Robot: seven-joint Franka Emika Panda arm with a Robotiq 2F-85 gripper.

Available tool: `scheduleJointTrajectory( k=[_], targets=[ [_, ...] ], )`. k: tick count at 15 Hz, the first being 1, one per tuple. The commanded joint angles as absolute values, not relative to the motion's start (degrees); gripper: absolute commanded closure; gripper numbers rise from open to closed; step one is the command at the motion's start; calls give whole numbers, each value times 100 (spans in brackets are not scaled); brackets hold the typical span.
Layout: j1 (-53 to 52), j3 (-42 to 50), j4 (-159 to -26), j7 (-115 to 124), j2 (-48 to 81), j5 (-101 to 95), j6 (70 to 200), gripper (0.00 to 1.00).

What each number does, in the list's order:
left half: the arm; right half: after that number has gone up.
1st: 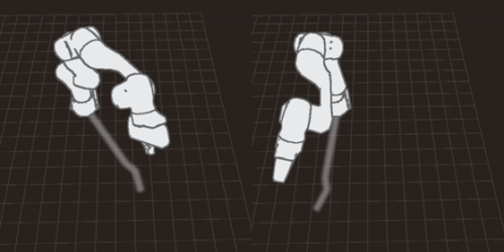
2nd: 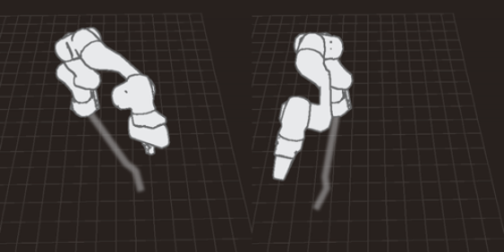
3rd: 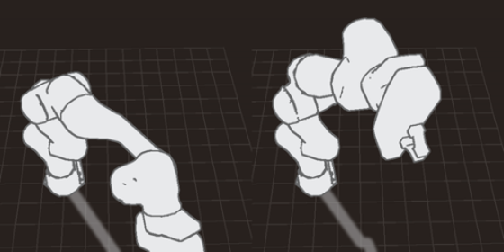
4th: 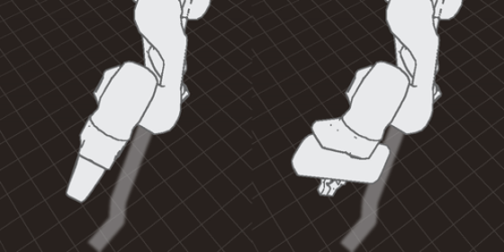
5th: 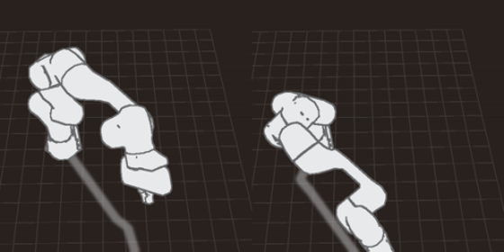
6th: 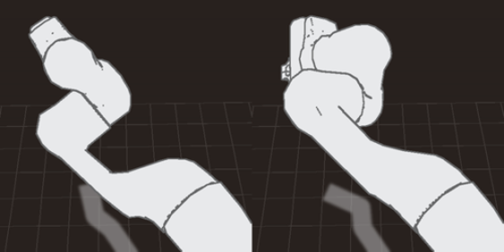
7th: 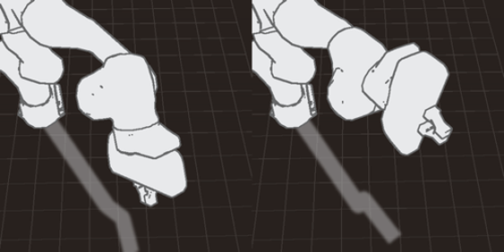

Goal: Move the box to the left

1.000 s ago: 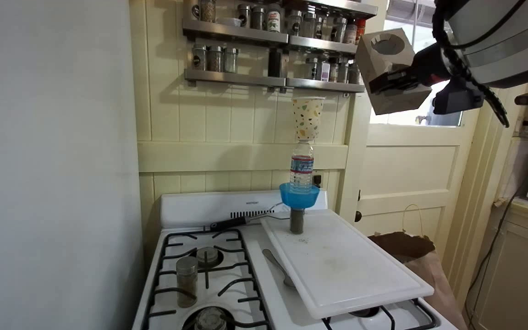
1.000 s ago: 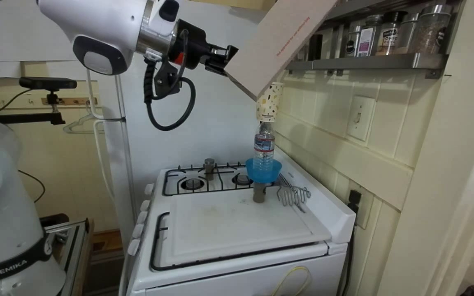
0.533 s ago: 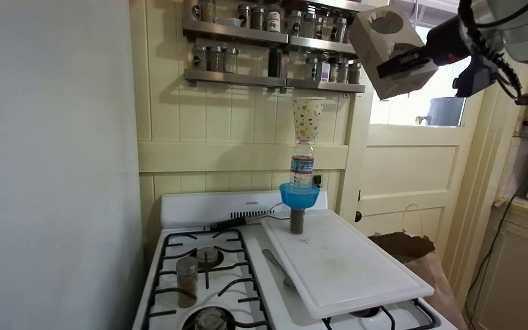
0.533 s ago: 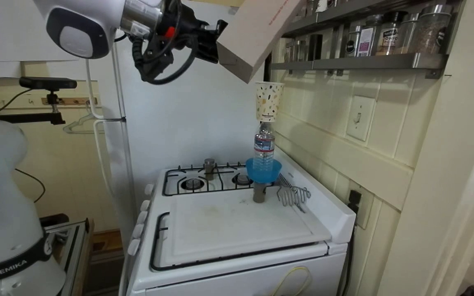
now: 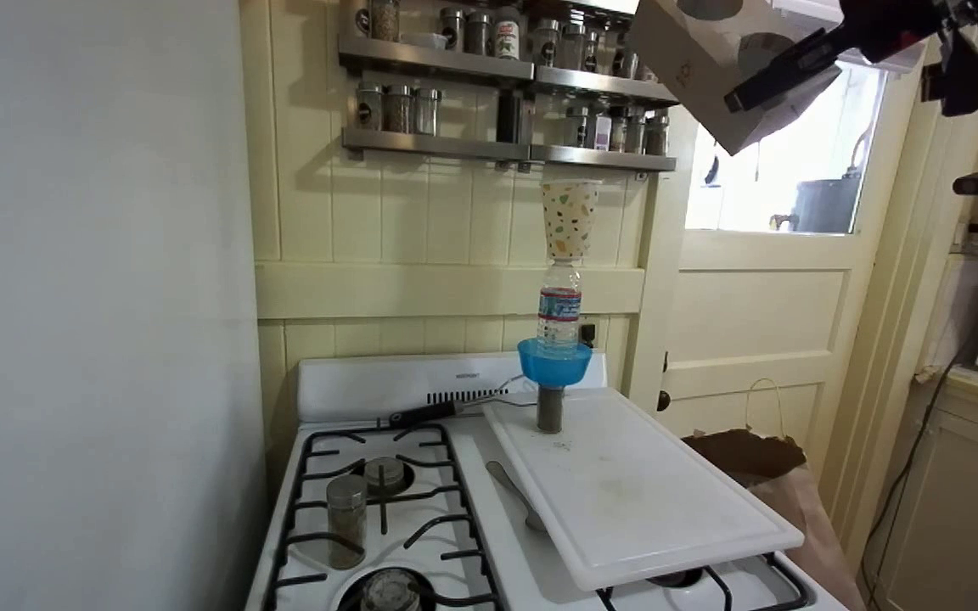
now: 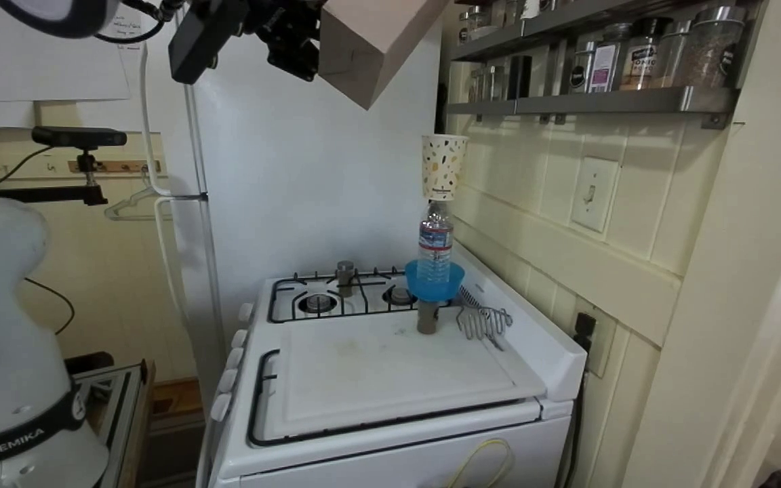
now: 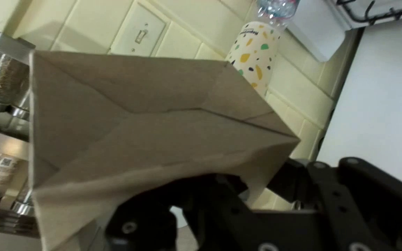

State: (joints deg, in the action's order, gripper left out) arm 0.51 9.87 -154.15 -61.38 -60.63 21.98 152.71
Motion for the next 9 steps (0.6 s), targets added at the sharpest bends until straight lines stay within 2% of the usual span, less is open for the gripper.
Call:
scheduleJointTrajectory(
  k=[1, 9],
  targets=[
    [-189, 1405, -14728, -5768, -6069, 1189, 13774, 100],
    [-842, 1866, -13062, -6145, -5849, 703, 11143, 100]
  ],
)
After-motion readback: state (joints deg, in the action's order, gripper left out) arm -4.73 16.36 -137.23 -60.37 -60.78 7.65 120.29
